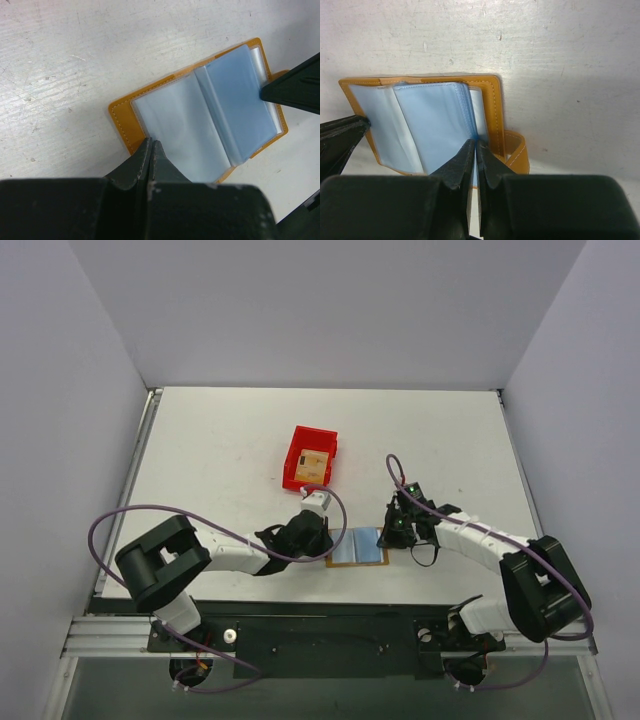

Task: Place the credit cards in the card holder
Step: Open the card holder at the center of the board, then move the storage box to the center of the board.

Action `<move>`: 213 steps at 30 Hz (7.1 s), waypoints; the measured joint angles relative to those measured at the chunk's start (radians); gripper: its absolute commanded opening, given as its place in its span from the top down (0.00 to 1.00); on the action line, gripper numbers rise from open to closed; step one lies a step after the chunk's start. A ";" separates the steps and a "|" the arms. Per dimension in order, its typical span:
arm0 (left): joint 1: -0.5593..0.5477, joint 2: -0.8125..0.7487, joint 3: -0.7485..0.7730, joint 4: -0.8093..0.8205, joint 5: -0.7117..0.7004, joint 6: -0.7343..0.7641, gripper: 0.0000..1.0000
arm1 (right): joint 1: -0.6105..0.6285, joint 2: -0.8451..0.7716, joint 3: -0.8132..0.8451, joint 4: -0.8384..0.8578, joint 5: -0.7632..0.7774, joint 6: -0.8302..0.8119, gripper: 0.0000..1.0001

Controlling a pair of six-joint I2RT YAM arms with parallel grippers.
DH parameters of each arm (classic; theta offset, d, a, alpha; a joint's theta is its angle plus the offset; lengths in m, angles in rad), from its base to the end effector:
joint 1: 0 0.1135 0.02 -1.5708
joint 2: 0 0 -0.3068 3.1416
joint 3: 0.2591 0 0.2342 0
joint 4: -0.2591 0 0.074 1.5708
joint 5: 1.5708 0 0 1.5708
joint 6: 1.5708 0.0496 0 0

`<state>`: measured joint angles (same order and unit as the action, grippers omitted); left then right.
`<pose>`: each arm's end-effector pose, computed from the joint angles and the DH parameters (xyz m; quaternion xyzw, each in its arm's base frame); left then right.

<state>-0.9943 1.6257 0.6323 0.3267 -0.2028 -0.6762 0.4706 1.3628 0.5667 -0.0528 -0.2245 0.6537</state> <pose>0.1757 -0.2520 0.1871 0.0981 0.8906 -0.2611 0.3591 0.2078 0.1181 0.2020 0.0456 0.9294 0.2757 0.2411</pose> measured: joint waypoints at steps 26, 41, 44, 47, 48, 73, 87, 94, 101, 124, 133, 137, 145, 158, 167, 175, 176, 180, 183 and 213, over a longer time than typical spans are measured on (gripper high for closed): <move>-0.039 -0.044 0.194 -0.092 0.032 0.085 1.00 | 0.000 -0.076 0.013 -0.006 -0.050 -0.027 0.97; -0.075 0.088 0.159 -0.081 0.069 0.073 1.00 | 0.002 0.011 0.013 0.018 -0.042 -0.027 0.98; -0.075 0.080 0.142 -0.082 0.055 0.062 1.00 | 0.002 0.011 0.013 0.018 -0.028 -0.028 0.98; -0.075 0.065 0.135 -0.083 0.045 0.057 1.00 | 0.003 0.011 0.013 0.018 -0.021 -0.028 0.98; -0.075 0.057 0.131 -0.084 0.040 0.056 1.00 | 0.005 0.012 0.013 0.017 -0.018 -0.028 0.98; -0.060 0.011 0.047 -0.051 -0.030 0.033 0.96 | 0.016 0.026 0.026 0.016 0.004 -0.032 0.98; -0.060 0.003 0.041 -0.046 -0.030 0.042 0.89 | 0.016 0.003 0.026 0.001 0.032 -0.031 0.96; -0.060 -0.023 0.041 -0.069 -0.030 0.054 0.83 | 0.016 -0.002 0.026 -0.016 0.039 -0.032 0.95; -0.060 -0.055 0.041 -0.084 -0.041 0.057 0.82 | 0.016 -0.002 0.026 -0.020 0.039 -0.035 0.93; -0.058 0.031 0.044 -0.016 -0.024 0.051 0.83 | -0.006 -0.015 0.026 -0.069 0.134 -0.026 0.87; -0.058 0.048 0.060 -0.002 -0.006 0.052 0.83 | -0.026 -0.090 0.025 -0.103 0.168 -0.027 0.85; -0.058 0.048 0.063 -0.006 -0.006 0.055 0.83 | -0.026 -0.163 0.025 -0.094 0.155 -0.031 0.77; -0.056 0.025 0.080 -0.050 -0.003 0.061 0.82 | -0.026 -0.218 0.026 -0.063 0.104 -0.052 0.77; 0.119 -0.238 0.100 -0.091 0.028 0.079 0.78 | -0.026 -0.199 0.058 -0.059 0.076 -0.058 0.77; 0.258 -0.341 0.100 -0.147 0.032 0.095 0.71 | -0.026 -0.163 0.094 -0.053 0.058 -0.073 0.77; 0.440 -0.319 0.106 -0.168 0.039 0.087 0.61 | -0.026 -0.039 0.253 -0.064 0.002 -0.111 0.77; 0.462 -0.298 0.114 -0.166 0.039 0.088 0.61 | -0.026 -0.025 0.276 -0.069 -0.003 -0.115 0.77; 0.512 -0.163 0.187 -0.164 0.033 0.100 0.56 | -0.024 0.031 0.365 -0.072 -0.027 -0.133 0.77; 0.523 -0.068 0.233 -0.147 0.032 0.115 0.53 | -0.023 0.049 0.396 -0.079 -0.040 -0.137 0.76; 0.419 0.091 0.259 -0.023 0.100 0.123 0.92 | 0.034 0.255 0.711 -0.186 -0.068 -0.162 0.76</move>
<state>-0.5751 1.7164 0.8913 0.3042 -0.1028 -0.5533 0.5049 1.6180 1.2781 -0.2386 -0.2928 0.4915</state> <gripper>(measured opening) 0.210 0.242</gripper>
